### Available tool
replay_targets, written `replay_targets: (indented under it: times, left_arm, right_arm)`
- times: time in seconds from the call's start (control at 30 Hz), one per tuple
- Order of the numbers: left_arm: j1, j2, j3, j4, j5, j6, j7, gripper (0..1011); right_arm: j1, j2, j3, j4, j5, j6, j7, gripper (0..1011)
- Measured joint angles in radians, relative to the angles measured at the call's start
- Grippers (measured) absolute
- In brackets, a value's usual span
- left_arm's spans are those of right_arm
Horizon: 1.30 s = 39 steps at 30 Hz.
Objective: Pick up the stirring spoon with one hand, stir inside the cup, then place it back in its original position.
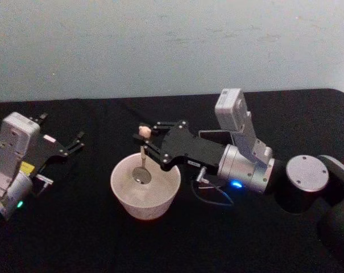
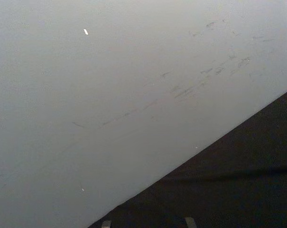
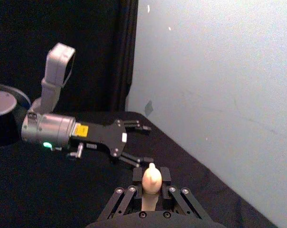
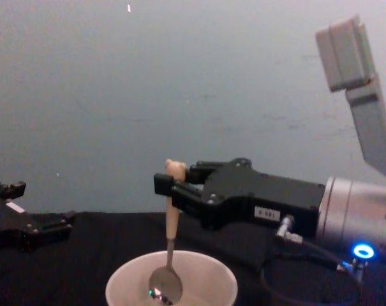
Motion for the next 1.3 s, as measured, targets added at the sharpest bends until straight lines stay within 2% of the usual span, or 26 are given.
replay_targets:
  times: [0.27,0.7,0.9,1.3]
  left_arm:
    - [0.0,0.0,0.0,0.0,0.0,0.0,0.0,1002]
    - [0.0,0.0,0.0,0.0,0.0,0.0,0.0,1001]
    - [0.0,0.0,0.0,0.0,0.0,0.0,0.0,1001]
    - [0.0,0.0,0.0,0.0,0.0,0.0,0.0,1001]
  right_arm:
    - [0.005,-0.03,-0.005,0.055,-0.034,-0.012,-0.007,213]
    - [0.0,-0.045,0.01,0.075,-0.05,-0.012,-0.015,213]
    - [-0.012,-0.032,0.026,0.057,-0.048,-0.006,-0.017,213]
    - [-0.072,0.03,0.058,-0.023,-0.024,0.021,-0.013,213]
